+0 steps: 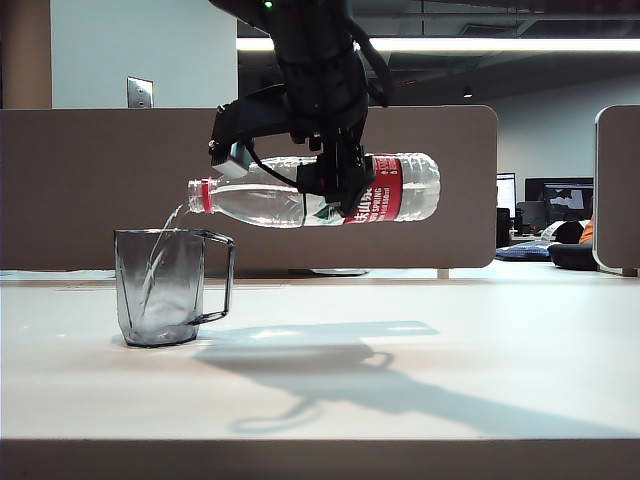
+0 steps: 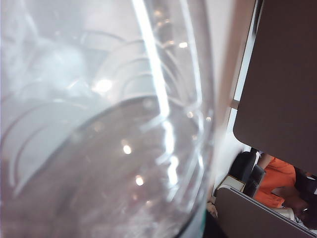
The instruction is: Pick up the mineral water bottle on the table and pour water into the mug until it's half full.
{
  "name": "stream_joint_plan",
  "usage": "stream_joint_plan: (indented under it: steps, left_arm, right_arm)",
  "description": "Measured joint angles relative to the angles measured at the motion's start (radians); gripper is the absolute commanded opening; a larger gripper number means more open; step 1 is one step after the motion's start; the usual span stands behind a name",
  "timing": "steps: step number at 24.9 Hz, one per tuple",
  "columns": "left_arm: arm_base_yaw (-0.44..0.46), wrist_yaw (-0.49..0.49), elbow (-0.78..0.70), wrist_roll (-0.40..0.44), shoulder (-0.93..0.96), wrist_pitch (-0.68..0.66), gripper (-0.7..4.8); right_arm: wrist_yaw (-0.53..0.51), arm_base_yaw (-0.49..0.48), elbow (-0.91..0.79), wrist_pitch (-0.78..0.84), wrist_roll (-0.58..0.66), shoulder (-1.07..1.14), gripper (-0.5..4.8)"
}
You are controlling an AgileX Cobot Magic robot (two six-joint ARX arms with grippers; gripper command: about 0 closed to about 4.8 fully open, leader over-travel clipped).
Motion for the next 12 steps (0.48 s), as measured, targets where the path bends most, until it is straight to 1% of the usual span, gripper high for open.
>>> stream_joint_plan:
  steps: [9,12]
  left_arm:
    - [0.000,0.000,0.000,0.000,0.000,0.000,-0.05]
    - [0.000,0.000,0.000,0.000,0.000,0.000,-0.05]
  right_arm:
    - [0.018,0.000,0.000,-0.002,-0.013,0.000,2.74]
    - [0.039,0.000,0.000,0.018,-0.031,0.000,2.73]
